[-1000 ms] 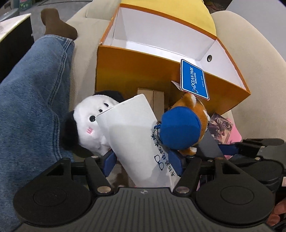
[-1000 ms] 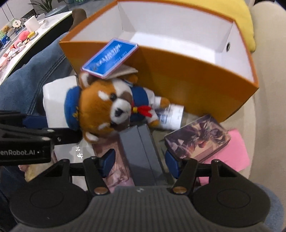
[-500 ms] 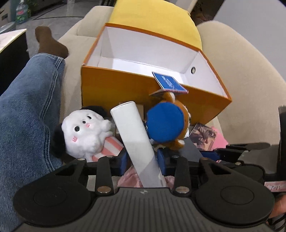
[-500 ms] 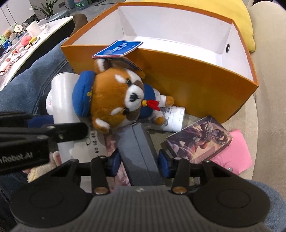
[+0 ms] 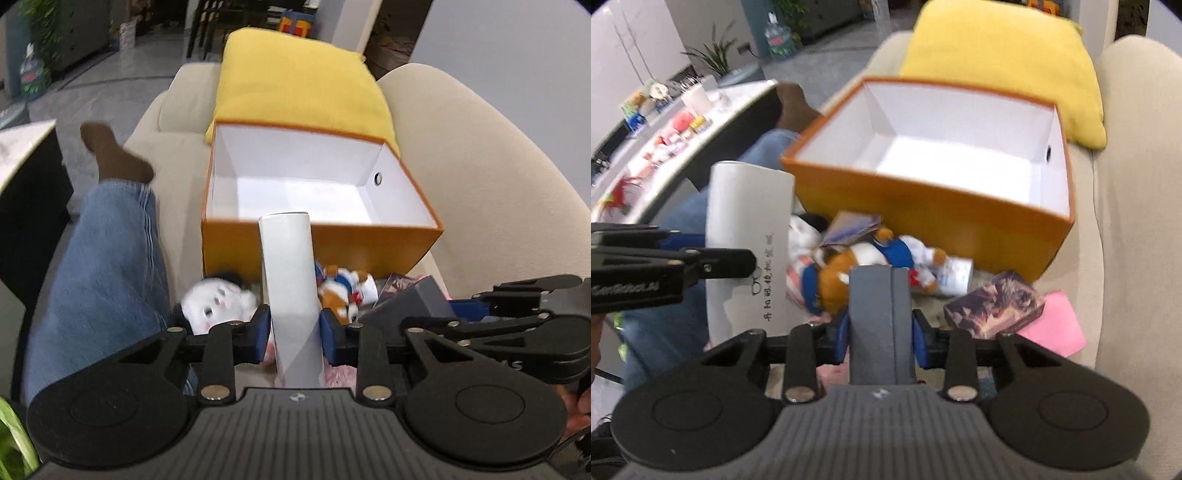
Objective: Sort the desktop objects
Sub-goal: 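Carry the white cylinder and dark gray box into the orange box with both grippers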
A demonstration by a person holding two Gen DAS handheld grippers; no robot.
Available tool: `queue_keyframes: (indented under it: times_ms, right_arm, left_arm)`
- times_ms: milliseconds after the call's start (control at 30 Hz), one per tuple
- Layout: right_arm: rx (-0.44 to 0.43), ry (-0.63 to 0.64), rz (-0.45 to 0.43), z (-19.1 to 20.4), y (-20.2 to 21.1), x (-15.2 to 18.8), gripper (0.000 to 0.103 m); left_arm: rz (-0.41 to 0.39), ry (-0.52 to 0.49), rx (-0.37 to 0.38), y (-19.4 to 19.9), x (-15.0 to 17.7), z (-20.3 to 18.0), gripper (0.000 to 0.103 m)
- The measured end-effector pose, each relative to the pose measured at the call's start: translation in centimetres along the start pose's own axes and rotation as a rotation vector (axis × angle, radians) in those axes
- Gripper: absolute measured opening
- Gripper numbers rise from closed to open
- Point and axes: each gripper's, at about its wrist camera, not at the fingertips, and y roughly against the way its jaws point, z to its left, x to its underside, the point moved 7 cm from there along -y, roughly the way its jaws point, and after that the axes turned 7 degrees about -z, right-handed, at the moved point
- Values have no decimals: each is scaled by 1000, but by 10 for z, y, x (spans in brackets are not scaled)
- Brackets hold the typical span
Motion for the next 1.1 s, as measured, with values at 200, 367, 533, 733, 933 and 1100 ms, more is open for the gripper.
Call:
queue_keyframes:
  times_ms: [200, 367, 533, 733, 933, 1100]
  right_arm:
    - [-20, 25, -71, 2, 25, -39, 36]
    - [-26, 34, -129, -6, 24, -92, 36]
    - [-32, 11, -162, -23, -6, -141, 36]
    - [-36, -45, -93, -49, -75, -168, 36]
    - [-58, -98, 8, -62, -148, -160, 36]
    - [-86, -145, 63, -65, -191, -156, 36]
  left_arm:
    - [-22, -71, 31, 14, -50, 0, 33]
    - [-38, -131, 45, 0, -107, -4, 33]
    - [-30, -166, 35, -41, -159, -6, 33]
    - [146, -162, 22, -132, -159, 14, 33]
    - [337, -148, -12, -199, -128, 43, 32]
    - [416, -179, -45, -224, -109, 54, 32]
